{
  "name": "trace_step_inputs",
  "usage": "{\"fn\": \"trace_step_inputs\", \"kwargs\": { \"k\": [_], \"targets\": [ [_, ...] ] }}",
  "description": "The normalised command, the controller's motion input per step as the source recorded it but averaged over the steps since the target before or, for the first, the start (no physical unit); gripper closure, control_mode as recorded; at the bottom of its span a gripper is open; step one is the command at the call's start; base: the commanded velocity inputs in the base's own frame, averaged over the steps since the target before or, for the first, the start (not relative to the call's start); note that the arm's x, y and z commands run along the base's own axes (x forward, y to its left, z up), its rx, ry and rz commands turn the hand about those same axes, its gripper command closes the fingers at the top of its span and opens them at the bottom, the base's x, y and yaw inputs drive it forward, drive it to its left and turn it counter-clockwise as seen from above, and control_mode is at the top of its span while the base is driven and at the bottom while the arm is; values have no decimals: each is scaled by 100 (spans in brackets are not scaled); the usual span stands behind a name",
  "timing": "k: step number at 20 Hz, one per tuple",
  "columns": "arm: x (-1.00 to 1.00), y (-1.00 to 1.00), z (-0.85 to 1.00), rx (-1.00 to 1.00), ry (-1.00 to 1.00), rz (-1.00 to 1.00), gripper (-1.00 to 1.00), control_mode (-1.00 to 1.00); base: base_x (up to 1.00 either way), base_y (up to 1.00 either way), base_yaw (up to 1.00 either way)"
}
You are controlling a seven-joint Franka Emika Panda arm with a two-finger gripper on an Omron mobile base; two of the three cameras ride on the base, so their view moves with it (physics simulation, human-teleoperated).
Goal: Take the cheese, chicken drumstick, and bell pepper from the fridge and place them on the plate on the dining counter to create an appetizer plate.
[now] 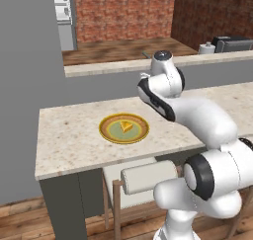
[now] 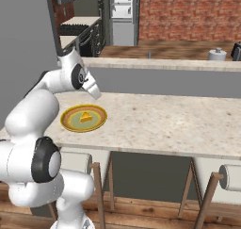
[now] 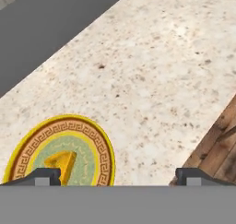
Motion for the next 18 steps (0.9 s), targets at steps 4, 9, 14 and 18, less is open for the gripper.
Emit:
{"fn": "trace_step_inputs", "kwargs": {
  "k": [4,9,14,18],
  "targets": [
    [-66,0,31,-10,0,40,-100,-100,0,0,0],
    [-57,8,16,-11,0,46,-100,-100,0,0,0],
    [-44,30,4,-15,1,41,-100,-100,0,0,0],
    [-63,10,0,-14,0,31,-100,-100,0,0,0]
  ]
}}
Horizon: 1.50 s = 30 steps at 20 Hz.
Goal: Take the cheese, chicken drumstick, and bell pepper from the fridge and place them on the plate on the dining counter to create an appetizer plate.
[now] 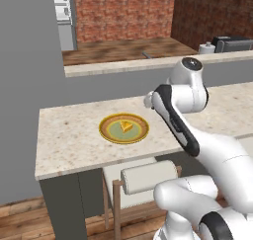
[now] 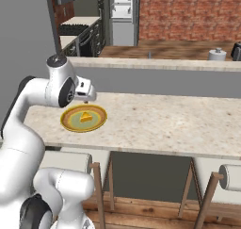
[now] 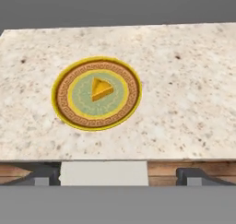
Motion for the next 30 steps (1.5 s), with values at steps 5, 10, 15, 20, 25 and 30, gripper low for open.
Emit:
{"fn": "trace_step_inputs", "kwargs": {
  "k": [5,10,15,20,25,30],
  "targets": [
    [-69,1,0,-10,0,20,-100,-100,0,0,0],
    [-53,-5,2,-4,0,3,-100,-100,0,0,0],
    [-8,-36,9,0,5,-11,-100,100,-1,-38,-8],
    [0,0,0,0,0,0,-100,100,0,-100,-15],
    [0,0,0,0,0,0,-100,100,0,-100,-12],
    [0,0,0,0,0,0,-100,100,0,-100,-10]
  ]
}}
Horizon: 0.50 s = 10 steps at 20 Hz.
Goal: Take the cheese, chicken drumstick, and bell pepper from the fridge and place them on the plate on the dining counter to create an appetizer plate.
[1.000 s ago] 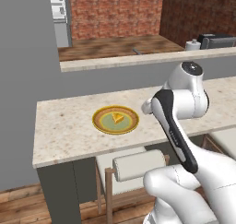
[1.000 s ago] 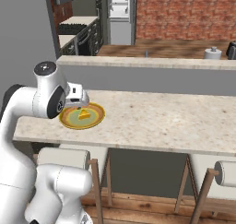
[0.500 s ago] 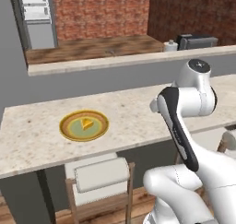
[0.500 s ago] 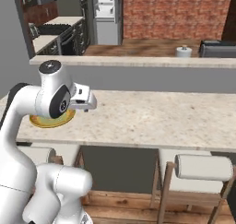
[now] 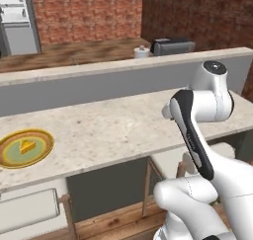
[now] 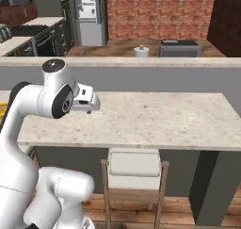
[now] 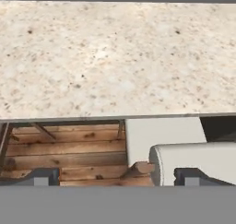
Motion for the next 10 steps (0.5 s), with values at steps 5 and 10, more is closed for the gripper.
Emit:
{"fn": "trace_step_inputs", "kwargs": {
  "k": [5,10],
  "targets": [
    [0,0,0,0,0,0,-100,100,-2,-100,-7],
    [0,0,0,0,0,0,-100,100,-4,-100,-9]
  ]
}}
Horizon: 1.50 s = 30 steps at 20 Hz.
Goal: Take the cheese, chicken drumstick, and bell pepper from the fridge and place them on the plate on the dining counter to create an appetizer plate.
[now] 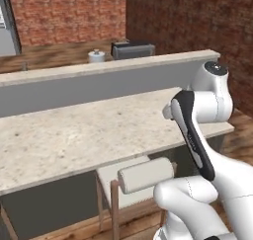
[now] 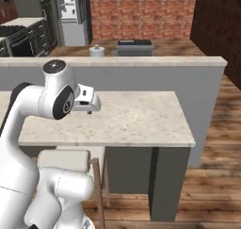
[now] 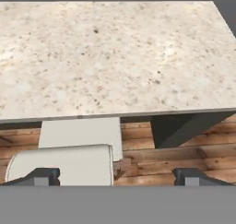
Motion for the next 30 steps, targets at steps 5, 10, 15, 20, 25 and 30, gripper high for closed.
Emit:
{"fn": "trace_step_inputs", "kwargs": {
  "k": [5,10,15,20,25,30],
  "targets": [
    [0,0,0,0,0,0,-100,100,1,-100,-12],
    [0,0,0,0,0,0,-100,100,6,-100,-11],
    [0,0,0,0,0,0,-100,100,10,-100,-13],
    [0,0,0,0,0,0,-100,100,49,-100,-12],
    [0,0,0,0,0,0,-100,100,65,-100,-10],
    [0,0,0,0,0,0,-100,100,94,-93,-6]
  ]
}}
